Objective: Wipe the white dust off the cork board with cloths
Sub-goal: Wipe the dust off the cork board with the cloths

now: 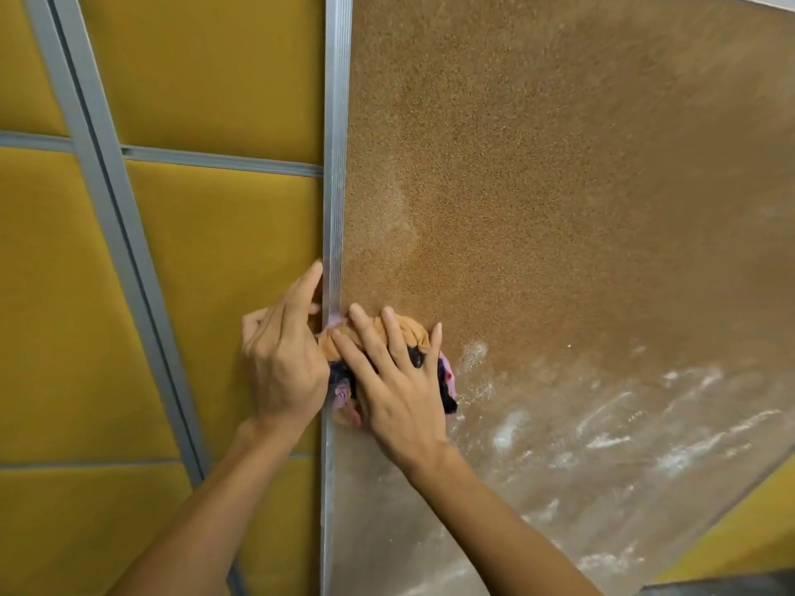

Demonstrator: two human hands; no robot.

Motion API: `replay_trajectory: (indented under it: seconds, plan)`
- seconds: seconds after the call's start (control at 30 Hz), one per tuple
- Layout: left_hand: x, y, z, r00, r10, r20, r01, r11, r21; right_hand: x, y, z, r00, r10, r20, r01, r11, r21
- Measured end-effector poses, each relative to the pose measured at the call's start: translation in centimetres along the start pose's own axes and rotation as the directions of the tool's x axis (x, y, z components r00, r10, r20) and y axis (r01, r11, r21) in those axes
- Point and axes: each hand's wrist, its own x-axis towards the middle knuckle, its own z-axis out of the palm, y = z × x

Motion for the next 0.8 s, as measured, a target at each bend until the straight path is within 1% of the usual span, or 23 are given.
replay_trajectory:
  seconds: [0.1,0.17,0.27,0.33,0.37,0.43,0.5,0.53,0.6,0.63,0.7,0.8]
  plan:
    - [-0.2,0.2,-0.1,0.999,-0.017,-0.032,0.017,1.0,0.004,5.2,0.0,-2.5,0.984,0.119,-0.132,-0.115,0.993,0.035]
    - [0.1,0.2,-0.1,0.997,-0.03,-0.065,0.029,1.0,-0.009,8.3,0.0,-3.9,0.965,0.18,-0.191,-0.173,0.983,0.055]
    - [0.3,0.0,0.0,0.997,-0.04,-0.071,0.039,0.999,-0.022,8.8,-0.4,-3.5,0.96,0.184,-0.209,-0.174,0.982,0.067]
    - [0.2,-0.1,-0.2,0.998,-0.051,-0.046,0.05,0.998,-0.037,6.2,-0.9,-2.0,0.969,0.158,-0.187,-0.145,0.986,0.082]
    - [0.0,0.0,-0.2,0.998,-0.051,-0.03,0.049,0.998,-0.048,4.1,-1.3,-1.0,0.979,0.133,-0.154,-0.121,0.989,0.083]
    - [-0.3,0.3,-0.1,0.999,-0.035,-0.009,0.035,0.998,-0.049,-0.6,-1.7,1.2,0.997,0.059,-0.045,-0.057,0.997,0.045]
    - [-0.8,0.2,-0.1,1.0,-0.023,0.009,0.024,0.999,-0.029,-4.0,-1.5,2.5,0.998,0.004,0.058,-0.003,1.0,-0.023]
    - [-1.1,0.3,-0.1,1.0,-0.02,0.021,0.021,1.0,-0.02,-4.6,-0.9,2.6,0.997,-0.013,0.081,0.017,0.999,-0.042]
    - [-2.0,0.5,-0.1,0.998,-0.029,0.058,0.029,1.0,-0.004,-3.8,0.5,1.8,0.998,-0.011,0.063,0.015,0.998,-0.063]
    - [-2.4,0.7,-0.1,0.996,-0.038,0.076,0.038,0.999,0.002,-2.8,1.2,1.0,0.999,0.026,0.024,-0.024,0.998,-0.064]
    - [-3.2,1.1,0.0,0.994,-0.048,0.097,0.045,0.998,0.035,-0.7,2.3,-0.5,0.987,0.147,-0.064,-0.149,0.988,-0.037]
    - [-4.1,1.7,-0.2,0.996,-0.038,0.08,0.027,0.99,0.136,0.6,2.5,-1.3,0.952,0.285,-0.113,-0.278,0.958,0.075]
